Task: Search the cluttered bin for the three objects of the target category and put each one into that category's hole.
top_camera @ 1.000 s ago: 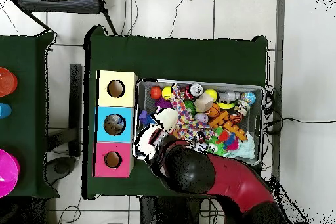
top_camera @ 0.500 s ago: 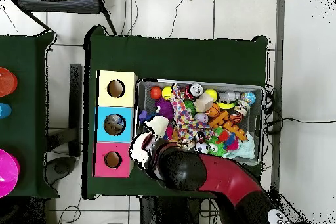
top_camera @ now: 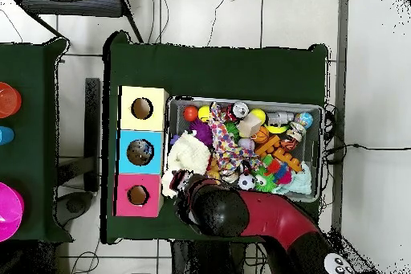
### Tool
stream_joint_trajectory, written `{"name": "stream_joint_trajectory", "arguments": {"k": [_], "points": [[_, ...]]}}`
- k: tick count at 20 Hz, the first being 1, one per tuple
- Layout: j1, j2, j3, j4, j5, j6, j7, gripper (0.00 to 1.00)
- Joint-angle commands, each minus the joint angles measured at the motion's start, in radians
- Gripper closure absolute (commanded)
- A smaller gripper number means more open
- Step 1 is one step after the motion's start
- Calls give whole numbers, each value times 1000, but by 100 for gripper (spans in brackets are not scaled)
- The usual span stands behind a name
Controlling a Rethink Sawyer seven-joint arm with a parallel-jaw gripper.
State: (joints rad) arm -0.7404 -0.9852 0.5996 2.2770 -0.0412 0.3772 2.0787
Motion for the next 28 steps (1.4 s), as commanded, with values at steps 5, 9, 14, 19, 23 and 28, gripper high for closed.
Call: {"name": "stream_joint_trajectory", "arguments": {"k": [5,9,14,19,23,28], "points": [[-42,-13,107,-17,-32,8,-44,0],[-72,-58,126,-31,-26,46,-62,0],[-6,-55,-27,-193,-184,123,-85,0],[51,10,-140,-290,-320,127,-30,0],[49,65,-159,-327,-359,84,-16,0],[68,101,-197,-366,-406,52,8,0]]}}
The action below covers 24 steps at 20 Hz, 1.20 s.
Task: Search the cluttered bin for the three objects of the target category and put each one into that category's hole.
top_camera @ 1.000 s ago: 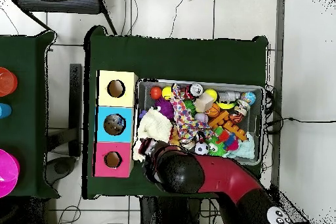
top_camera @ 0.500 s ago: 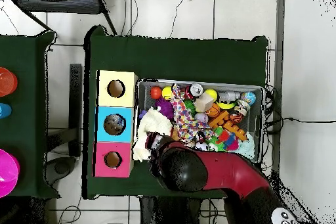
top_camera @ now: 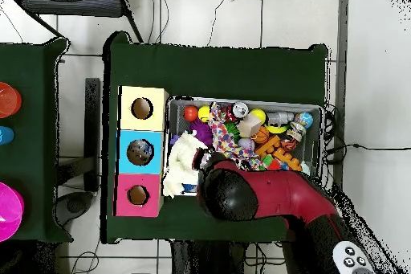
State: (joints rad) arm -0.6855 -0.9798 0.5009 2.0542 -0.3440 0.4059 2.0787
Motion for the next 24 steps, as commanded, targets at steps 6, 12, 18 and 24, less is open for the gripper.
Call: {"name": "stream_joint_trajectory", "arguments": {"k": [6,12,18,24], "points": [[22,107,-122,-203,-132,29,-6,0],[27,164,-154,-282,-167,-12,4,0],[58,279,-217,-302,-210,-85,59,0],[76,419,-258,-371,-210,-139,68,0]]}}
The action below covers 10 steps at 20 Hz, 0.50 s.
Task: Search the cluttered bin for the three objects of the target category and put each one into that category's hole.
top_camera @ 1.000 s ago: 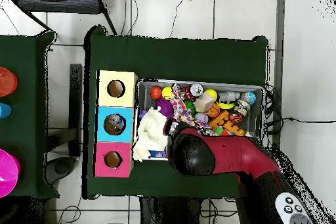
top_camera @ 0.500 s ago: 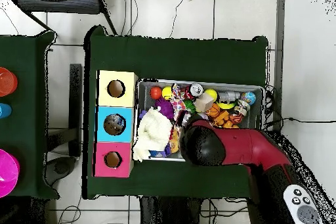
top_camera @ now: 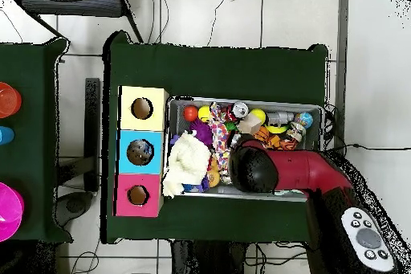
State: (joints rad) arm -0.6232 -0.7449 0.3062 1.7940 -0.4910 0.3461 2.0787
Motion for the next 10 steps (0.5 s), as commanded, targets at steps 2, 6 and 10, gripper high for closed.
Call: {"name": "stream_joint_trajectory", "arguments": {"k": [2,6,10], "points": [[9,228,-63,-129,-55,-77,54,0],[24,325,-89,-182,-58,-67,35,0],[40,377,-109,-220,-56,-28,15,0]]}}
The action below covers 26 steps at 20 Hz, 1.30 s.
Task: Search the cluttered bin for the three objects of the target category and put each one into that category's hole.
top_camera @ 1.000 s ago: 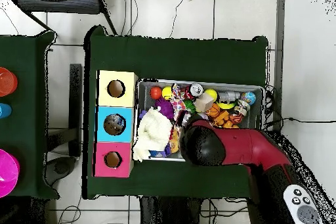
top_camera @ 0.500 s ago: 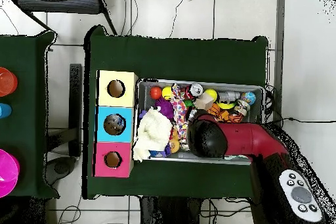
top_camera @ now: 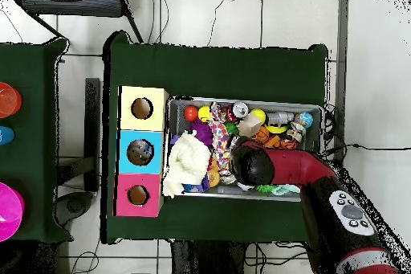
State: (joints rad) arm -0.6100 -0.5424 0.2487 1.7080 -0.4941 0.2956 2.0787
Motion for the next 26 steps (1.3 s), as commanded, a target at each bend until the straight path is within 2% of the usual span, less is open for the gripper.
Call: {"name": "stream_joint_trajectory", "arguments": {"k": [1,3,5,11,14,17,18,22,26], "points": [[31,179,-55,-140,-51,35,9,0],[42,181,-61,-145,-44,72,-4,0],[48,145,-55,-133,-29,142,-26,0],[92,99,-63,-139,4,345,-74,0],[87,57,-39,-137,33,484,-123,0],[75,6,-8,-113,65,559,-139,0],[69,-30,1,-78,74,561,-137,0],[63,-66,11,-30,79,586,-115,0],[47,-23,23,1,81,565,-94,0]]}}
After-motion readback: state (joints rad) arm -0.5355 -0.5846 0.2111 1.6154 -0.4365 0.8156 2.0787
